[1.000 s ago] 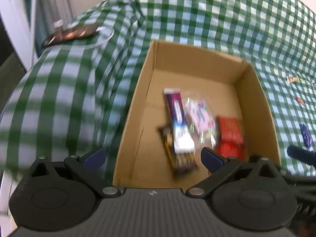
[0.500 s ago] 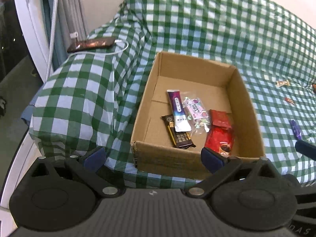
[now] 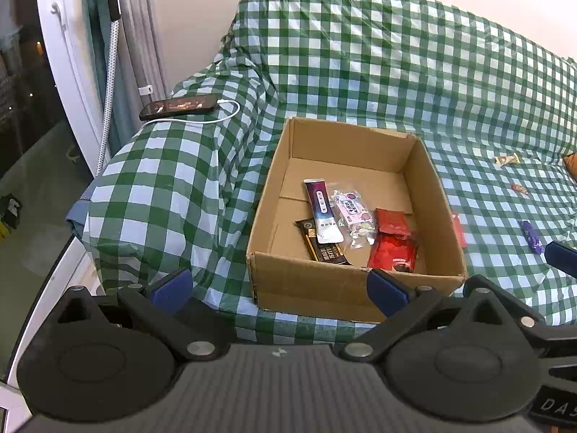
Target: Organize snacks
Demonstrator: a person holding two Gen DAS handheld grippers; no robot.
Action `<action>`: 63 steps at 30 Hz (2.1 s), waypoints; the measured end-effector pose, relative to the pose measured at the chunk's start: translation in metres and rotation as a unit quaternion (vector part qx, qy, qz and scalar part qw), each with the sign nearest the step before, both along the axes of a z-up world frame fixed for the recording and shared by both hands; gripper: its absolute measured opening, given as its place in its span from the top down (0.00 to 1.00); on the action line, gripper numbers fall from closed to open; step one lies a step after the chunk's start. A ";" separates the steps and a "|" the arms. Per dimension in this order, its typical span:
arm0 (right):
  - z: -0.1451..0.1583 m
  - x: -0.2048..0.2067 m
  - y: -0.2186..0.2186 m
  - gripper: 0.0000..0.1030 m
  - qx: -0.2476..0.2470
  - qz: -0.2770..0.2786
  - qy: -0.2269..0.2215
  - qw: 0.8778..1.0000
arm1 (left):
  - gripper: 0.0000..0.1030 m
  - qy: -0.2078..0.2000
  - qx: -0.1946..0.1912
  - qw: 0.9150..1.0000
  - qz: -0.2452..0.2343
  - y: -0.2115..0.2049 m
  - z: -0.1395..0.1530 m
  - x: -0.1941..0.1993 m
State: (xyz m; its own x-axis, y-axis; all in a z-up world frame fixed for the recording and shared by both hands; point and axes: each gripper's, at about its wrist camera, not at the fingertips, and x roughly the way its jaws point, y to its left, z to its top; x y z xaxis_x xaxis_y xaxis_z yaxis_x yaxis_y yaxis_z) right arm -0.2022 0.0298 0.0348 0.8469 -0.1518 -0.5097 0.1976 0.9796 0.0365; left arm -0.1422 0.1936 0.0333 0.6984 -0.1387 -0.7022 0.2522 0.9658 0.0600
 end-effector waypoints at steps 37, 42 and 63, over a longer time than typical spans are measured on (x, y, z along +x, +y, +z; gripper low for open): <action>-0.014 0.000 -0.001 0.00 0.008 0.004 0.016 1.000 | 0.00 0.021 0.011 1.000 -0.001 -0.003 -0.011 0.004; -0.019 0.002 -0.009 0.00 0.020 0.000 0.020 1.000 | 0.00 0.026 0.023 0.999 -0.003 -0.008 -0.016 0.008; -0.029 -0.030 -0.125 0.00 0.063 -0.154 -0.012 0.986 | 0.00 0.008 0.055 0.996 -0.071 -0.107 -0.003 0.040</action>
State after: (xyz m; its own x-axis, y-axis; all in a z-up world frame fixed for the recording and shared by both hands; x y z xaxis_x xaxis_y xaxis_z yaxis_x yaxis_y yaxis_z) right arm -0.2325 -0.0948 0.0056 0.7821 -0.3406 -0.5218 0.4825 0.8609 0.1613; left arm -0.1020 0.0863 0.0299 0.6653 -0.1569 -0.7299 0.3877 0.9081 0.1582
